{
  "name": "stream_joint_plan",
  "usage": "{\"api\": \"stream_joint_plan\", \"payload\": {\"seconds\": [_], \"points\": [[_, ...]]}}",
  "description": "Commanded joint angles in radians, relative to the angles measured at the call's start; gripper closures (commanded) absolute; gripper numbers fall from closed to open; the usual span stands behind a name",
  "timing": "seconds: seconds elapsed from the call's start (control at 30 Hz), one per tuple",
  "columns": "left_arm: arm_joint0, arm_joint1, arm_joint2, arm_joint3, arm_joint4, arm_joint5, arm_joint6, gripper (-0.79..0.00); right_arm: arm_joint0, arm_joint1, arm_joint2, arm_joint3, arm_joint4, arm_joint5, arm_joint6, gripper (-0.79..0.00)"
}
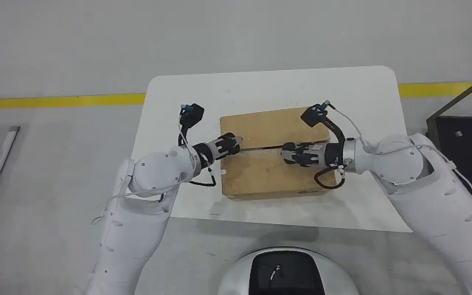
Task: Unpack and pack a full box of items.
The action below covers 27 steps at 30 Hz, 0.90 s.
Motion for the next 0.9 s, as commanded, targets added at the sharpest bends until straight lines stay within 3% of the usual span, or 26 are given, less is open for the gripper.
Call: {"api": "stream_joint_plan", "payload": {"seconds": [0.0, 0.33, 0.4, 0.5, 0.53, 0.57, 0.6, 0.8, 0.87], "points": [[-0.013, -0.004, 0.026, 0.024, -0.004, -0.004, -0.005, -0.139, -0.025, 0.007, 0.041, -0.015, 0.018, -0.001, -0.010, 0.000], [-0.055, -0.013, 0.084, 0.073, -0.010, -0.012, -0.031, -0.148, -0.176, 0.037, 0.273, -0.077, 0.167, 0.014, -0.059, -0.015], [-0.055, -0.012, 0.085, 0.071, -0.010, -0.013, -0.040, -0.160, -0.202, 0.041, 0.307, -0.087, 0.217, 0.011, -0.046, -0.123], [-0.051, -0.010, 0.082, 0.059, -0.009, -0.010, -0.055, -0.160, -0.236, 0.047, 0.343, -0.100, 0.263, 0.013, -0.013, -0.219], [-0.048, -0.009, 0.080, 0.055, -0.011, -0.009, -0.061, -0.163, -0.247, 0.049, 0.352, -0.105, 0.270, 0.013, -0.003, -0.299], [-0.044, -0.008, 0.079, 0.050, -0.011, -0.006, -0.064, -0.172, -0.257, 0.051, 0.361, -0.108, 0.274, 0.015, 0.001, -0.643], [-0.040, -0.007, 0.077, 0.045, -0.011, -0.005, -0.069, -0.175, -0.265, 0.053, 0.369, -0.115, 0.267, 0.015, 0.002, -0.785], [-0.020, -0.001, 0.069, 0.027, -0.010, -0.002, -0.079, -0.191, -0.320, 0.062, 0.363, -0.191, 0.179, -0.006, 0.003, -0.785], [-0.020, 0.000, 0.063, 0.020, -0.013, 0.000, -0.078, -0.259, -0.332, 0.062, 0.357, -0.196, 0.200, 0.004, -0.001, -0.785]]}}
